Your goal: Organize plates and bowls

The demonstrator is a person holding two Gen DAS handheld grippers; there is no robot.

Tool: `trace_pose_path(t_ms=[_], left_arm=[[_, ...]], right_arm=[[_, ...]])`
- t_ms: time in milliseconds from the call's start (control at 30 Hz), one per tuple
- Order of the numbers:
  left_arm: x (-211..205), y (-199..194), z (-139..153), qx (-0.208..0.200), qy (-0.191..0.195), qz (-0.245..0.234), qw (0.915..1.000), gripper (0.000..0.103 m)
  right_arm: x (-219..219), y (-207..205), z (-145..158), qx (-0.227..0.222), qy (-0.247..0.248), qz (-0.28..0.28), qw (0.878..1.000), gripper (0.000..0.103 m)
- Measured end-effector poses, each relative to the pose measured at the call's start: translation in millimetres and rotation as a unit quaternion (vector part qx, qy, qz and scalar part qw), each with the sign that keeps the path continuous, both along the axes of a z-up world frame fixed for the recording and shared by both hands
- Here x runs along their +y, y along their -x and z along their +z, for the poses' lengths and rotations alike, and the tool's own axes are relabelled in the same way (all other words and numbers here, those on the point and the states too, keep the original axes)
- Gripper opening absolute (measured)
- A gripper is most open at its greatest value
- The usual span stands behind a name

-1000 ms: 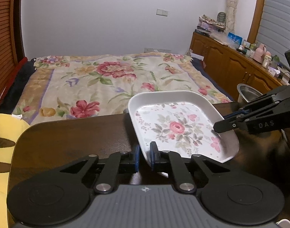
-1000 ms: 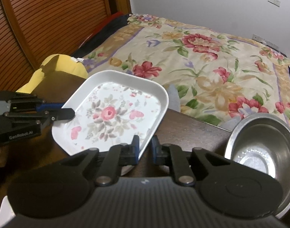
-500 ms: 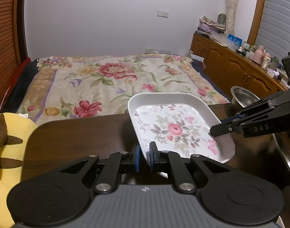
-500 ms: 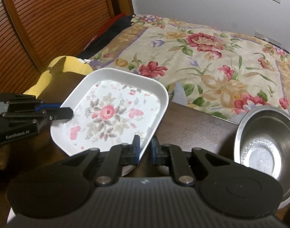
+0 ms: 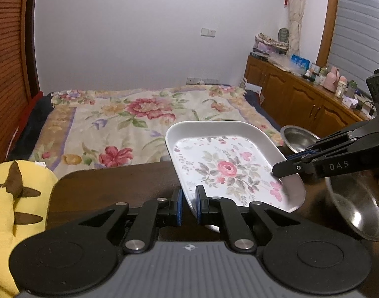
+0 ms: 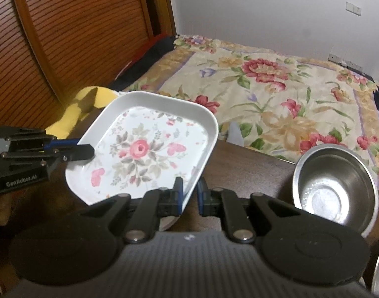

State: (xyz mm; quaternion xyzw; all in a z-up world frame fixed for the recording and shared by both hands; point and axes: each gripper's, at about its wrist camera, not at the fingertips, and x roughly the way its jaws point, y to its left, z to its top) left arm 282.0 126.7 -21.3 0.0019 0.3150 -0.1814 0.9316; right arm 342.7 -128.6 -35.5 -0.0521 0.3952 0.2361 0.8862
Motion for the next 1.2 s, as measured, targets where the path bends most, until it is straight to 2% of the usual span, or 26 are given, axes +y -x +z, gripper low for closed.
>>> trace_pose_path(t_ms=[800,1200], left_arm=[[-7.1,99.0,44.4,-0.051,0.008,-0.004,0.9987,0.012],[-6.0,117.1,43.6,-0.049,0.009,-0.015,0.9987,0.012]], right_arm=[[-21.4,82.9,38.9,-0.054,-0.028,0.005,0.998,0.013],[-32.1,101.1,37.4,-0.055,-0.041,0.011,0.998,0.013]])
